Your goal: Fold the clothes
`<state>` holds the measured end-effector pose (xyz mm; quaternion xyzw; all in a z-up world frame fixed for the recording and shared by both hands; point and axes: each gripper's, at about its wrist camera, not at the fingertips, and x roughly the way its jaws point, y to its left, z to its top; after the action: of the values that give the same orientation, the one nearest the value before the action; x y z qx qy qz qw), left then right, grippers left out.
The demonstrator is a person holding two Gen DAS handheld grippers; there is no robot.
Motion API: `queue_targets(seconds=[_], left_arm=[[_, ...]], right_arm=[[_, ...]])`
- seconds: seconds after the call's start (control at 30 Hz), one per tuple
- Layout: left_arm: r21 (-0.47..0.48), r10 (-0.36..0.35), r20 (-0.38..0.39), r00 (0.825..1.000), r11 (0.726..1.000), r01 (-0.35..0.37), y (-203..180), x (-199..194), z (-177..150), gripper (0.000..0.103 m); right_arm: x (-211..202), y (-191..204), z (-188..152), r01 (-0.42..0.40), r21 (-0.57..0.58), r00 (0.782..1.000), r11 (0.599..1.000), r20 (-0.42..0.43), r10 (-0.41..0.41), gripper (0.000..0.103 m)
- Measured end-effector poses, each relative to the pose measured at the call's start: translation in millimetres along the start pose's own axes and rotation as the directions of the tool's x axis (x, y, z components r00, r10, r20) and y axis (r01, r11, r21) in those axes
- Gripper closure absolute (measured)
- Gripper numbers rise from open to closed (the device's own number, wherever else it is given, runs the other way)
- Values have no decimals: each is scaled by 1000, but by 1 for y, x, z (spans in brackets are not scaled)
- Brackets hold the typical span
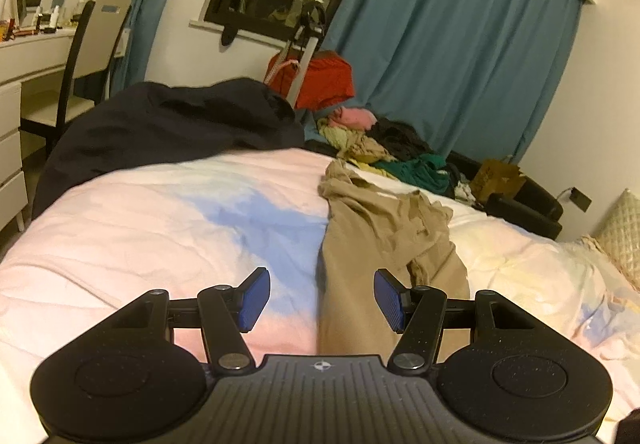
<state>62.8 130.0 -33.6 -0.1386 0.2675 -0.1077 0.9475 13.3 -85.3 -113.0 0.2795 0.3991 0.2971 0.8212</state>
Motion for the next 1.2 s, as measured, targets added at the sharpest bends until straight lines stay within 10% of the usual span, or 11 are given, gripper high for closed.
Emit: queue_targets(seconds=[0.37,0.7,0.8,0.83,0.87,1.13,1.2], left_arm=[[21,-27,-153,988,999,30,-14,20,-21,43],[-80,-125,-421,898,992,101,-14,49,-67,43],[-82,-139,-466,874,990,114,-16,51,-77,43],[-81,-143,-478,867,990,118,-17,52,-80,43],[-83,-147,-487,861,989,122,-18,53,-82,43],[-115,-185,-558,809,983,146,-18,55,-96,47],[-126,-207,-562,801,978,165,-20,55,-96,53]], right_arm=[[-49,-33,-2,94,28,995,995,43,-95,98],[-67,-77,-13,207,150,976,967,30,-213,93],[-86,-78,-7,277,132,952,952,96,-290,58],[-93,-80,-7,286,143,945,948,121,-303,23],[-99,-83,-8,280,165,941,946,148,-304,9],[-100,-129,-11,259,367,945,893,97,-313,13],[-98,-141,-13,258,429,947,866,65,-314,34]])
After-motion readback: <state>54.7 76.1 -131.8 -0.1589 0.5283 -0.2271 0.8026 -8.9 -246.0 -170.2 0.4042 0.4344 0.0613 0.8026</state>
